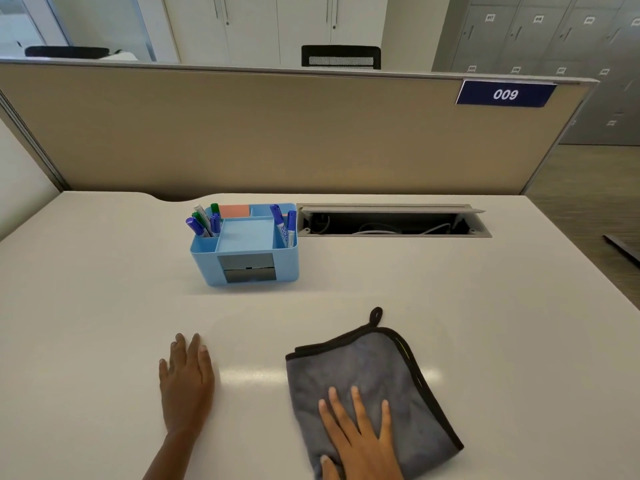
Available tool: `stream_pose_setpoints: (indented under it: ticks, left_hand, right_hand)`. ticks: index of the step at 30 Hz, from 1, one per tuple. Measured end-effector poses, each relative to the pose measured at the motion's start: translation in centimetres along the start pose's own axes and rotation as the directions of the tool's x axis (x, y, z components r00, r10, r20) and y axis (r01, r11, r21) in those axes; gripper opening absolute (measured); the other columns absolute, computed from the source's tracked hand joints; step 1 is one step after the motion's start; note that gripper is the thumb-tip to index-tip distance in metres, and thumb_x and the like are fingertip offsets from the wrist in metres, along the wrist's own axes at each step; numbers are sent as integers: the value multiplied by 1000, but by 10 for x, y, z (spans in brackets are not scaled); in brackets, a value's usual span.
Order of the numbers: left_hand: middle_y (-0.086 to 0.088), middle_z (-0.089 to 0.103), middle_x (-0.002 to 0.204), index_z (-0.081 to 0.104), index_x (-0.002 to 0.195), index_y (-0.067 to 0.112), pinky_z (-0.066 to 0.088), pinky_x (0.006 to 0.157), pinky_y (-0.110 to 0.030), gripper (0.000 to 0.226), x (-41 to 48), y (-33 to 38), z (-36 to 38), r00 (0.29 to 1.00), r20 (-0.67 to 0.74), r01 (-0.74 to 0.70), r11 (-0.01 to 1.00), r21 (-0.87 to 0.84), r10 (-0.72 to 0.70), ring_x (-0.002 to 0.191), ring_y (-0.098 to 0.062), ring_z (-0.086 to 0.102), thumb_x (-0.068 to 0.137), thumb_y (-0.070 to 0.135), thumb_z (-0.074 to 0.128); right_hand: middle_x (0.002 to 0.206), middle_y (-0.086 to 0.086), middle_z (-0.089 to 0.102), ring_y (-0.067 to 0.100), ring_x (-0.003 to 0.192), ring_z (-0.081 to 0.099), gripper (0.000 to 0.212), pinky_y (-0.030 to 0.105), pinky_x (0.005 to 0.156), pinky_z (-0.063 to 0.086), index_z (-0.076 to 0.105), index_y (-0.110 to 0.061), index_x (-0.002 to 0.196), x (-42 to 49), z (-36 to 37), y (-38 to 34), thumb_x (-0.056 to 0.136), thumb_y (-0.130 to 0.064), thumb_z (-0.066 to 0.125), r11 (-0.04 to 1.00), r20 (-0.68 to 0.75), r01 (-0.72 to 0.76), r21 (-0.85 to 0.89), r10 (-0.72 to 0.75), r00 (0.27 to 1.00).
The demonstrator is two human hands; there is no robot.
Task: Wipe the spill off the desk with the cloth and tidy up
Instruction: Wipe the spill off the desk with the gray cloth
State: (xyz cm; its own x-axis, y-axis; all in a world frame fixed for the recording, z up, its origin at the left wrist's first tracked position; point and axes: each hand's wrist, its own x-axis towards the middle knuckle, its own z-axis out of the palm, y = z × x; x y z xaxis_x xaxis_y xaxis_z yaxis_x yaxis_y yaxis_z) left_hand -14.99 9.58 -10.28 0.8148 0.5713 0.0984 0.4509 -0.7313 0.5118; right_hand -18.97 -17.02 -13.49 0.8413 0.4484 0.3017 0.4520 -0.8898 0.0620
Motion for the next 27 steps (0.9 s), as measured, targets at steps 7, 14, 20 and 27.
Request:
stream_pose_setpoints:
  ticks: [7, 14, 20, 27]
  left_hand:
    - [-21, 31, 148, 38, 135, 3, 13, 116, -46, 45, 0, -2, 0, 1000, 11, 1, 1000, 17, -2, 140, -32, 24, 97, 22, 25]
    - [-21, 30, 148, 38, 136, 4, 12, 116, -45, 43, -1, -2, -1, 1000, 19, -1, 1000, 14, 1, 141, -31, 23, 98, 20, 26]
    - [-23, 33, 147, 40, 134, 2, 15, 115, -47, 50, -1, -3, 1, 1000, 16, -9, 1000, 28, 8, 139, -33, 26, 94, 27, 22]
    - [-19, 29, 150, 37, 137, 5, 11, 117, -44, 43, 0, -2, 0, 1000, 17, -6, 1000, 10, 6, 141, -29, 22, 98, 20, 28]
  right_hand:
    - [144, -13, 41, 15, 138, 10, 63, 50, 105, 8, 31, -34, 139, 33, -16, 17, 87, -67, 19, 991, 225, 13, 135, -43, 973]
    - [147, -8, 38, 18, 140, 1, 79, 51, 105, 7, 34, -30, 139, 39, -21, 19, 77, -78, 19, 988, 293, -2, 157, -44, 955]
    - [153, 5, 12, 37, 140, -1, 104, 71, 96, 9, 8, -26, 145, 47, -12, -7, 60, -82, 31, 993, 283, 2, 118, -36, 959]
    - [153, 5, 21, 37, 125, 33, 91, 74, 86, 33, -3, -26, 144, 74, -11, 4, 68, -55, 35, 985, 194, -127, 121, 102, 976]
